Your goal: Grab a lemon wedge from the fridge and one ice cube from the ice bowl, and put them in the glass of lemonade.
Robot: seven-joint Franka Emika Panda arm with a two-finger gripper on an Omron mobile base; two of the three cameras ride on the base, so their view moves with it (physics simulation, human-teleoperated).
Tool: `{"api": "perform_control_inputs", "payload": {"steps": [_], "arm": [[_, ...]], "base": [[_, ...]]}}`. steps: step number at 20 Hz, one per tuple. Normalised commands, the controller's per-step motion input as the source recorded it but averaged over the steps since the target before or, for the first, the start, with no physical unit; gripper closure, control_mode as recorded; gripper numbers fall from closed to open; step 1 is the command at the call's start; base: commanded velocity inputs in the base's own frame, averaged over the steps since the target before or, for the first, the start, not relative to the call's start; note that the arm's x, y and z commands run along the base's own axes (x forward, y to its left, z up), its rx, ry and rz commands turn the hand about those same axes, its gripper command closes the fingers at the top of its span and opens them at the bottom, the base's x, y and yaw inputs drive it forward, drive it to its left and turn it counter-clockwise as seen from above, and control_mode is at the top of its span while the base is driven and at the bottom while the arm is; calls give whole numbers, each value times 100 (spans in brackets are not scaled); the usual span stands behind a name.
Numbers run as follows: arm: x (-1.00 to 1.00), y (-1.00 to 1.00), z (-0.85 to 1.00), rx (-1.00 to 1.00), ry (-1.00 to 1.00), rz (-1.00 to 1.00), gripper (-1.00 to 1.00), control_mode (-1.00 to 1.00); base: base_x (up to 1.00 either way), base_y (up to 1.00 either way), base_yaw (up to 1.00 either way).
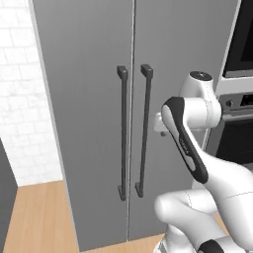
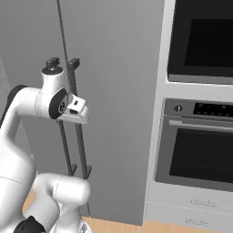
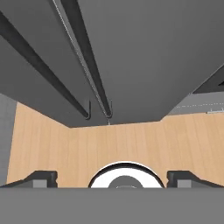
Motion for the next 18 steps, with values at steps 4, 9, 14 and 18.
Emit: {"api": "perform_control_inputs", "payload": {"steps": [4, 9, 14, 18], "arm": [[0, 0, 0, 0, 0, 0, -100, 100], [0, 0, 0, 0, 0, 0, -100, 100], [0, 0, 0, 0, 0, 0, -100, 100], [0, 0, 0, 0, 0, 0, -100, 100]], "base": [[-57, 10, -1], [-44, 28, 0], [-20, 43, 0], [-1, 29, 0]]}}
